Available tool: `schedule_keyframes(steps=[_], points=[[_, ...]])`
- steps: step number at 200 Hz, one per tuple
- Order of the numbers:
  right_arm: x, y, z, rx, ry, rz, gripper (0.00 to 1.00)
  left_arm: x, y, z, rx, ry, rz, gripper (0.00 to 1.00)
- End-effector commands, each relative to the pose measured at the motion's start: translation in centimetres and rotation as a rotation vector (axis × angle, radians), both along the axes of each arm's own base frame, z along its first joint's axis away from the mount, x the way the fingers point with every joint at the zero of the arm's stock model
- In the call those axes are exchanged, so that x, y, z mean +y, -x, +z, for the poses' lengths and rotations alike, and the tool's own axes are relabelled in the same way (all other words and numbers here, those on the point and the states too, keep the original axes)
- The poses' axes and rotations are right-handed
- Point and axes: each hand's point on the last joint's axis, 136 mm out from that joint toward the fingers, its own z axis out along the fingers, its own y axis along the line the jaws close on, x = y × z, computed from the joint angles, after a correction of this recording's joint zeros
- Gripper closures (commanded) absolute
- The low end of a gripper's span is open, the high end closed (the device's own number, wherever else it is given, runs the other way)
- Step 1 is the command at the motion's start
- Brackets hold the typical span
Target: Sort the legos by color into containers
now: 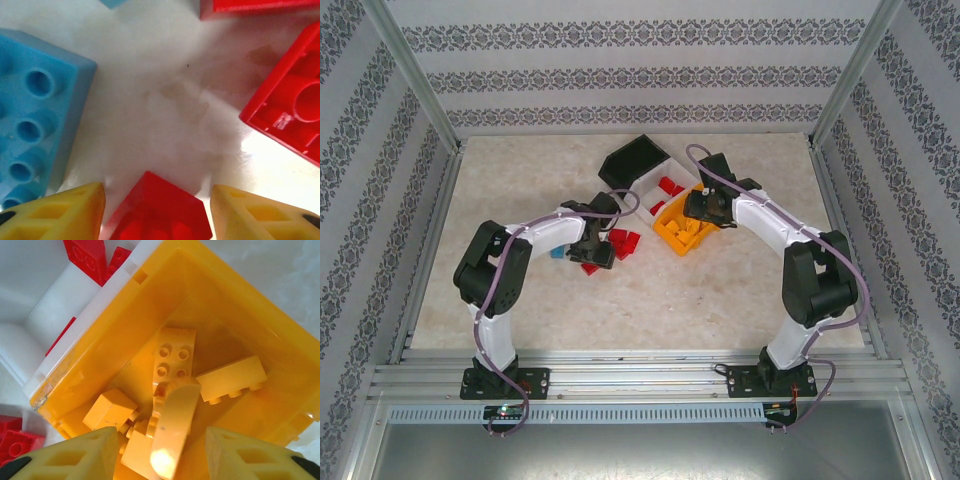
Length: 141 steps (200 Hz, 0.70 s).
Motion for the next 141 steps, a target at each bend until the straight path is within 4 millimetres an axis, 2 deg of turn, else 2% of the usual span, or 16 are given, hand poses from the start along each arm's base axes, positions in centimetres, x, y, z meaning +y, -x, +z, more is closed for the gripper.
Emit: schedule_keyframes(steps=[1,27,50,81,111,141], points=[[1.3,-0.1,2.0,-0.068,-0.023,0.045,0.48,-0.3,0.8,-1.4,0.025,-0.002,-0.003,0.48],[3.1,1.7,2.0,-0.071,-0.026,0.091,0.44,-0.4,1.4,-1.5,0.041,0.020,0.003,0.67],[4.5,3.2,1.6,-0.067,-0.065,0.107,0.43,-0.8,1.7,-0.6,0.034,0.056,0.012,0.72],[5.5,5.1,1.6,-0.066,-0.117,0.118,0.42,-1.0,1.3,2.4,-0.008,0.095,0.023,0.77],[5.7,6.7,2.5,-0.087,-0.145,0.130,0.42,-1.4,-0.6,6.3,-0.074,0.144,0.035,0.77],[5.4,8.5,2.5,-0.087,-0.159,0.145,0.42,-2.8,-4.5,10.2,-0.143,0.254,0.061,0.76]])
